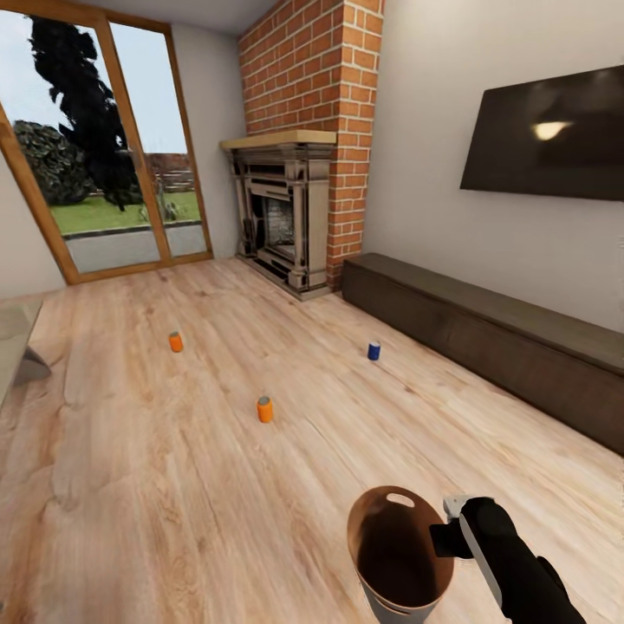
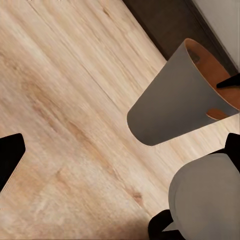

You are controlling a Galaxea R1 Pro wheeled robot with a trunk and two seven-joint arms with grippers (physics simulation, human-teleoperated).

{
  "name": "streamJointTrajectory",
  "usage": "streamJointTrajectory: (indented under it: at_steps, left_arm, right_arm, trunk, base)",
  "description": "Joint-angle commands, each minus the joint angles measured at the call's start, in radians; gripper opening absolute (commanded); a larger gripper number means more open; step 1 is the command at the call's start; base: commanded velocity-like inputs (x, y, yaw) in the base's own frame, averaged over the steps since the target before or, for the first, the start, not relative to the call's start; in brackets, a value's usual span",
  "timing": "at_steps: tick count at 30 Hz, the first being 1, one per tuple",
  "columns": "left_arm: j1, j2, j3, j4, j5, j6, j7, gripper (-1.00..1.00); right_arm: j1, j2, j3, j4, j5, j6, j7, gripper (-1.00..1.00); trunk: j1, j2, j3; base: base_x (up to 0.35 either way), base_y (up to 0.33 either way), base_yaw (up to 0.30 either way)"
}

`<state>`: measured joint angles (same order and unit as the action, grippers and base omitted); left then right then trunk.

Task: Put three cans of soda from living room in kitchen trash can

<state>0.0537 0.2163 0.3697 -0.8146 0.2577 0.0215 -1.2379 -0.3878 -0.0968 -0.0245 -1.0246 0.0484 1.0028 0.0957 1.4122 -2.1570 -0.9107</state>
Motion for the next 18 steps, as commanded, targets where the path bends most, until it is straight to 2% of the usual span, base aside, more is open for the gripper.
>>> streamJointTrajectory:
  at_steps: [1,7,18]
  left_arm:
    - [0.0,0.0,0.0,0.0,0.0,0.0,0.0,1.0]
    - [0.0,0.0,0.0,0.0,0.0,0.0,0.0,1.0]
    - [0.0,0.0,0.0,0.0,0.0,0.0,0.0,1.0]
  right_arm:
    - [0.0,0.0,0.0,0.0,-0.018,0.0,0.006,-1.0]
    - [0.0,0.0,0.0,0.0,-0.018,0.0,0.006,-1.0]
    - [0.0,0.0,0.0,0.0,-0.018,0.0,0.006,-1.0]
  trunk:
    - [0.0,0.0,0.0]
    - [0.0,0.0,0.0]
    - [0.0,0.0,0.0]
  base:
    - [0.344,-0.006,-0.187]
    - [0.345,-0.002,-0.146]
    - [0.345,0.0,-0.017]
